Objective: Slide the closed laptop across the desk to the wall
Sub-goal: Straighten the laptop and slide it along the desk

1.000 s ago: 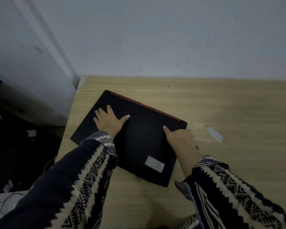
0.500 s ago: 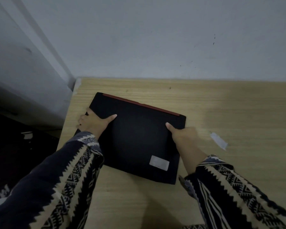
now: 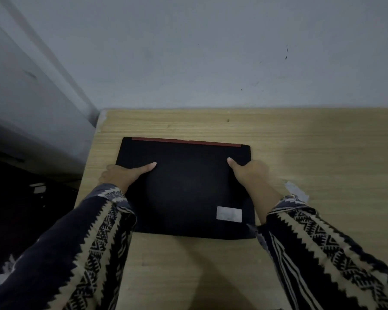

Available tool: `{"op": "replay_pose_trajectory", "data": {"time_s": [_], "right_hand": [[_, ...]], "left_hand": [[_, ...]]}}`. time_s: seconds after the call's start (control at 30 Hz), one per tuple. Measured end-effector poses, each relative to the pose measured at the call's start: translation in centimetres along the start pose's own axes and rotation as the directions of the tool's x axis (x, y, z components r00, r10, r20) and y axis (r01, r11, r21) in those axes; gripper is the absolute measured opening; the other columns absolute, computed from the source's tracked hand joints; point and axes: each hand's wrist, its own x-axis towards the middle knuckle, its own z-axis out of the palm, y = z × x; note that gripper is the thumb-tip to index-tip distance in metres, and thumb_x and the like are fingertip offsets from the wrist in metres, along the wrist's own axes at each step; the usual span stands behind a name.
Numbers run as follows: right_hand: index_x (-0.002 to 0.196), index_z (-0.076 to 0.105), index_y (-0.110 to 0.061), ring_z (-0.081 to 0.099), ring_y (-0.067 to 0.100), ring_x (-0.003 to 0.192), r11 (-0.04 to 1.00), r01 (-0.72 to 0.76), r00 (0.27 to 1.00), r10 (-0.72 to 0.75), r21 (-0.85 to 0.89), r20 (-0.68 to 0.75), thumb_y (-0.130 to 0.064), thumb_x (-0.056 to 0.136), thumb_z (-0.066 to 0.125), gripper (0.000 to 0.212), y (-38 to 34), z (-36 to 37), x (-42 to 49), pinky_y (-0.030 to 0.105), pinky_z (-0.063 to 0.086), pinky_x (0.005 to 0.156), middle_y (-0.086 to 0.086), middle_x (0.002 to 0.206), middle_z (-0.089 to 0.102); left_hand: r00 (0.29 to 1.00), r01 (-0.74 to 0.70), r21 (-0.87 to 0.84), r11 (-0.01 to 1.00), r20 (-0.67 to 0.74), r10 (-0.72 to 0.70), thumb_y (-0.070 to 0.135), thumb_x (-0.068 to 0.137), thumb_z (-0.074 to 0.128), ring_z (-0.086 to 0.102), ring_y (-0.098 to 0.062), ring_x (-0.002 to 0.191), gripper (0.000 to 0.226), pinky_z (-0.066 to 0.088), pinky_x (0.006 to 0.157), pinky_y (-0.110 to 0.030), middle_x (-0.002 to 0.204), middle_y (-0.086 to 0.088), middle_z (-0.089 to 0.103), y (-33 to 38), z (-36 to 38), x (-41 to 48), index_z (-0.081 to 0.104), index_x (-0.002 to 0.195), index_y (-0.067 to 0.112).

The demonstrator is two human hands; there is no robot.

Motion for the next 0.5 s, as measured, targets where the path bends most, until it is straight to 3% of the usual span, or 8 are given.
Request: {"op": "replay_pose_trajectory", "data": {"time_s": [0.2, 0.3, 0.4, 0.5], "right_hand": [[0.087, 0.058, -0.003, 0.064, 0.031, 0.095, 0.991, 0.007, 0.999, -0.012, 0.130, 0.031, -0.064, 0.084, 0.060, 0.062, 1.7, -1.2, 0.7, 0.039, 0.053, 0.082, 0.010, 0.084, 0.059], [0.101, 0.064, 0.000, 0.063, 0.030, 0.093, 0.989, 0.005, 0.998, -0.015, 0.150, 0.066, -0.067, 0.083, 0.058, 0.070, 3.1, -2.1, 1.4, 0.039, 0.053, 0.082, 0.011, 0.087, 0.062], [0.099, 0.063, 0.002, 0.063, 0.030, 0.088, 0.992, 0.025, 0.998, -0.032, 0.121, 0.058, -0.069, 0.084, 0.055, 0.072, 5.0, -3.1, 2.4, 0.037, 0.051, 0.079, 0.011, 0.084, 0.063], [0.120, 0.060, 0.006, 0.065, 0.035, 0.098, 0.986, 0.032, 0.999, -0.034, 0.165, 0.009, -0.065, 0.089, 0.051, 0.077, 6.9, -4.8, 4.0, 0.038, 0.051, 0.082, 0.017, 0.099, 0.068]], "left_hand": [[0.998, 0.002, -0.117, 0.993, -0.066, -0.010, 0.087, 0.012, 0.076, 0.055, -0.038, 0.119, 0.155, 0.047, 0.101, -0.047, 0.134, -0.019, 0.054, -0.2, 1.4, -3.3, 0.043, 0.135, -0.001], [0.996, -0.010, -0.105, 0.994, -0.084, 0.002, 0.084, 0.023, 0.079, 0.053, -0.039, 0.121, 0.147, 0.046, 0.100, -0.046, 0.136, -0.022, 0.051, 0.1, 2.0, -4.8, 0.040, 0.135, -0.004], [0.996, -0.042, -0.151, 0.988, -0.088, 0.029, 0.086, 0.018, 0.077, 0.059, -0.038, 0.113, 0.145, 0.052, 0.092, -0.045, 0.127, -0.020, 0.058, 0.4, 3.4, -6.5, 0.047, 0.129, -0.003], [0.993, -0.082, -0.239, 0.968, -0.103, 0.058, 0.080, 0.026, 0.082, 0.065, -0.034, 0.100, 0.128, 0.054, 0.080, -0.039, 0.110, -0.016, 0.066, 1.2, 5.1, -8.7, 0.053, 0.119, -0.004]]}}
